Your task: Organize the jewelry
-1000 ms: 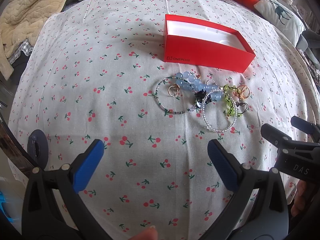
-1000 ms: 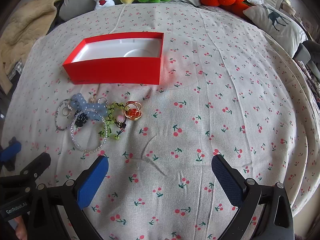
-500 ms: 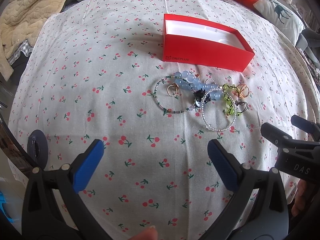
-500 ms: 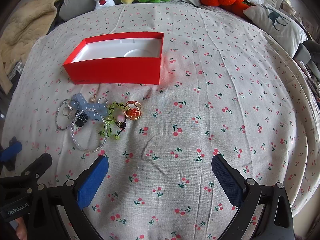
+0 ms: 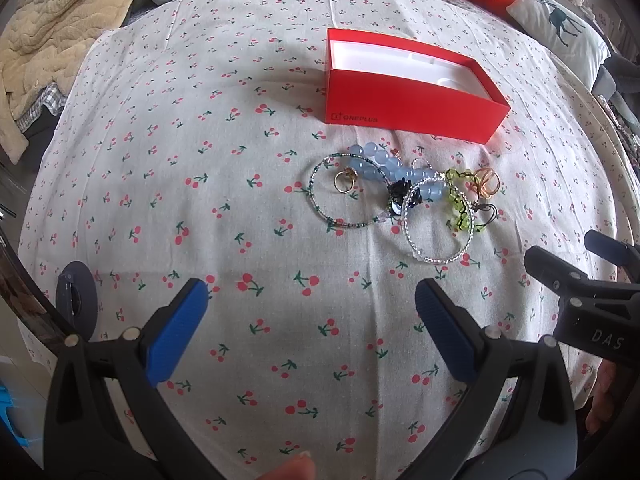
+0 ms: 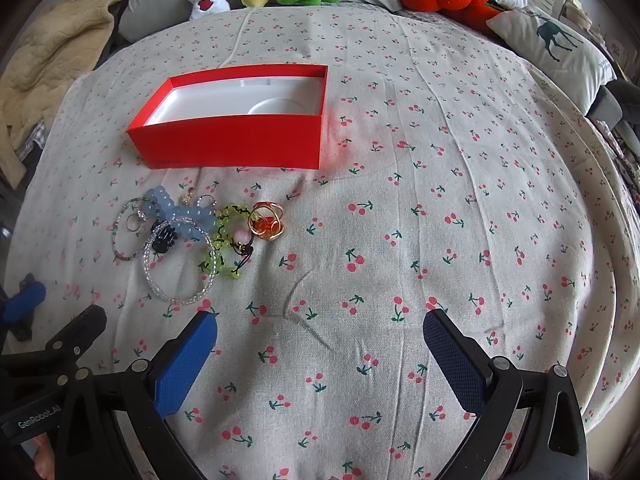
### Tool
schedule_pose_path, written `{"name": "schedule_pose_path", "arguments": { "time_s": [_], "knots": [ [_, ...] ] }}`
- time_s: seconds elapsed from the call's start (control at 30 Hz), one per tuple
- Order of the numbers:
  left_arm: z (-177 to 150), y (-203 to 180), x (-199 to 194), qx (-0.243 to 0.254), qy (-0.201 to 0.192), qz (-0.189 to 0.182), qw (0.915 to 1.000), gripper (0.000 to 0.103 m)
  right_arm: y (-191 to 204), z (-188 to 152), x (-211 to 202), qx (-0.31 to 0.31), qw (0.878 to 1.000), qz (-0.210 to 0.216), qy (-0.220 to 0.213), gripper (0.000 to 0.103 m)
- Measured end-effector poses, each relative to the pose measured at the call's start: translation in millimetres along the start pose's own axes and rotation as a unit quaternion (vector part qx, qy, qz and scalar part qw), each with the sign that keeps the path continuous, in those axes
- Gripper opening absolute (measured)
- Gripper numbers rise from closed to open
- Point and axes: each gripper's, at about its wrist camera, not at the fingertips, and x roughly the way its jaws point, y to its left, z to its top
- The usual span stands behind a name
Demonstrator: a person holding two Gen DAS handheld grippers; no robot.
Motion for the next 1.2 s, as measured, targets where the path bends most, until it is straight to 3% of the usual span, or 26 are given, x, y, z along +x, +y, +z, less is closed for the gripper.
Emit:
{"name": "schedule_pose_path", "arguments": {
  "time_s": [0.43, 0.63, 0.77, 0.9, 0.97, 1.03, 1.2],
  "knots": [
    [6.3, 11.3, 1.8, -0.003, -0.006, -0.006, 1.0000, 0.103, -5.9, 11.9, -6.6, -0.014, 1.000, -0.001, 0.009, 0.103],
    [16.1, 24.6, 8.8, 0.000, -0.002, -0.031, 0.9995, 0.103, -14.1, 30.7, -1.1, -0.004, 0.998, 0.038, 0.049, 0.103],
    [23.3, 33.5, 16.7, -0.006, -0.013, -0.066, 0.9977, 0.102, -16.4, 38.1, 5.4, -0.005, 0.996, 0.065, 0.065, 0.103],
    [21.4, 35.9, 21.1, 0.013, -0.070, -0.116, 0.9907, 0.097, -9.9, 31.8, 8.1, -0.016, 0.993, 0.108, 0.042, 0.103],
    [18.8, 36.2, 27.7, 0.035, -0.080, -0.134, 0.9871, 0.094, -0.3, 25.1, 10.3, -0.034, 0.991, 0.125, 0.027, 0.100],
    [17.7, 37.3, 34.1, 0.052, -0.082, -0.132, 0.9865, 0.087, 12.4, 18.0, 13.2, -0.063, 0.989, 0.131, 0.011, 0.099],
    [19.1, 43.3, 44.0, 0.067, -0.073, -0.117, 0.9881, 0.082, 46.5, 4.7, 19.1, -0.133, 0.981, 0.142, -0.024, 0.096]
  ]
}}
